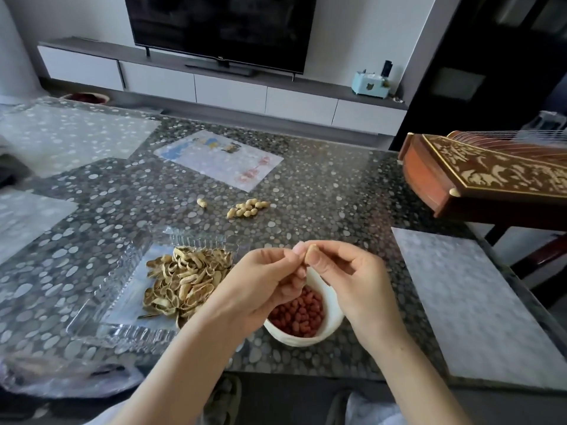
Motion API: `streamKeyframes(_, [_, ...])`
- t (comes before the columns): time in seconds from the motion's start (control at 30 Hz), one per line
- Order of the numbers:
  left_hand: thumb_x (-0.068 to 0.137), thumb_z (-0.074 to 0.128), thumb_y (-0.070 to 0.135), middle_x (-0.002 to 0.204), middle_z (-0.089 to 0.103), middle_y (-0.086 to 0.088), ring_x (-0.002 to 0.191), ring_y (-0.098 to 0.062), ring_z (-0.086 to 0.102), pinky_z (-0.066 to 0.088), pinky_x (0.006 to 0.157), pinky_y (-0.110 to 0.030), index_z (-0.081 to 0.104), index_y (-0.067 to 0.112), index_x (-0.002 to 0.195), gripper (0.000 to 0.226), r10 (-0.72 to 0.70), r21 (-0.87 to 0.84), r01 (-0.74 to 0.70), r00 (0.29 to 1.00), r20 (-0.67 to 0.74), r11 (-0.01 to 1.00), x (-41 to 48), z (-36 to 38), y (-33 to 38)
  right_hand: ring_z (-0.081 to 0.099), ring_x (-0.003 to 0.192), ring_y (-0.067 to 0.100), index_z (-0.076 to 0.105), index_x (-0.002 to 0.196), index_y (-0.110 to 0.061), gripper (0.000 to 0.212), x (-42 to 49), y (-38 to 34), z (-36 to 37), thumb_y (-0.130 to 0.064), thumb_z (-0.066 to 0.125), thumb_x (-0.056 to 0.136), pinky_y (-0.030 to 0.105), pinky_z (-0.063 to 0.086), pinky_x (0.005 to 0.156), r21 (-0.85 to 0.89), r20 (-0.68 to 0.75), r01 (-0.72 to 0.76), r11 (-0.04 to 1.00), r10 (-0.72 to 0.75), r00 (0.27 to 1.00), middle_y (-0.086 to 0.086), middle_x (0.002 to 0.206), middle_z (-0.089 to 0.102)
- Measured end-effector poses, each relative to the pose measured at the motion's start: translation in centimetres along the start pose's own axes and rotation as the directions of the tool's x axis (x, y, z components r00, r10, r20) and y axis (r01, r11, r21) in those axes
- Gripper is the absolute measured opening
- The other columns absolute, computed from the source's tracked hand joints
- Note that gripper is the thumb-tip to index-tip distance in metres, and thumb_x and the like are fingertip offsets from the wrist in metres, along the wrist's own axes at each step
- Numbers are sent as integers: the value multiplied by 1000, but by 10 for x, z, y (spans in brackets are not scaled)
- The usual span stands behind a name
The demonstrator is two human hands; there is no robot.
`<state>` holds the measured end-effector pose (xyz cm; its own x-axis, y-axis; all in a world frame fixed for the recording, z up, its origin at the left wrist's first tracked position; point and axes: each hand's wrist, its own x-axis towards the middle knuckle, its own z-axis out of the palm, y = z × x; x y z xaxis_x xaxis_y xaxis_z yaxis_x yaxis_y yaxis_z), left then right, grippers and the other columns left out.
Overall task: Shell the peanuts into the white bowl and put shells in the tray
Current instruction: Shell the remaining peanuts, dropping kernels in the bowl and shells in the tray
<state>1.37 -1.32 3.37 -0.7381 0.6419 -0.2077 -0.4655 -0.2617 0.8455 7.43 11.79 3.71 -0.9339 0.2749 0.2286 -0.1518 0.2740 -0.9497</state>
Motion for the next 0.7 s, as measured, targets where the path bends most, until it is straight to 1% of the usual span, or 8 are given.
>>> streamKeyframes(0.1, [72,62,29,60,54,-3,52,-7,46,44,49,-13,61,3,72,26,46,37,-45,999,-21,998,2,3,-2,70,90,8,73,98,-13,22,0,1,-2,-27,67,82,19,53,77,32,-7,14,999,-13,1000,-3,92,75])
streamKeyframes(0.2, [78,60,33,62,51,-1,55,-7,44,41,49,-14,63,7,76,26,24,47,-26,999,46,999,2,3,-2,70,91,12,74,96,-15,21,0,3,-1,-26,67,80,23,53,79,114,-19,6,993,-4,1000,0,92,74])
streamKeyframes(0.3, [85,53,32,63,44,0,57,-8,38,33,48,-15,60,8,78,26,-24,-27,28,992,124,999,1,4,-2,67,89,11,74,99,-17,21,0,6,-1,-25,67,81,21,51,79,32,-6,100,994,-100,995,-4,90,69])
streamKeyframes(0.4, [86,53,24,62,46,0,58,-8,39,36,50,-14,59,6,79,21,37,-46,-32,993,109,998,2,1,-1,65,89,12,73,101,-21,20,-1,8,-6,-20,72,81,18,50,78,-24,24,162,987,-161,987,-7,89,67])
streamKeyframes(0.47, [84,55,23,63,46,-2,59,-8,41,40,53,-14,63,8,75,19,100,14,-101,993,68,995,4,-1,0,66,85,11,73,95,-19,16,-2,8,-8,-20,68,80,20,51,75,25,26,121,992,-121,992,-3,86,69])
streamKeyframes(0.5, [82,57,24,63,46,-2,61,-9,41,41,57,-15,65,12,71,18,137,69,-140,989,51,988,4,-2,0,65,78,10,72,87,-17,12,-3,7,-7,-26,67,80,22,51,69,37,17,87,996,-88,996,0,79,69])
streamKeyframes(0.6, [81,61,25,67,47,-6,67,-13,43,39,69,-23,66,17,67,18,206,226,-212,977,52,951,2,-3,0,51,57,14,58,63,-12,46,-2,10,-6,-54,56,83,34,40,54,-62,27,30,998,-28,999,6,57,53])
streamKeyframes(0.7, [88,61,24,75,53,-14,74,-23,48,40,77,-38,61,8,77,19,261,415,-259,964,53,872,2,-4,-5,45,52,4,54,60,-23,44,-1,11,-1,-57,49,88,21,35,51,-174,90,71,982,-56,994,-8,53,49])
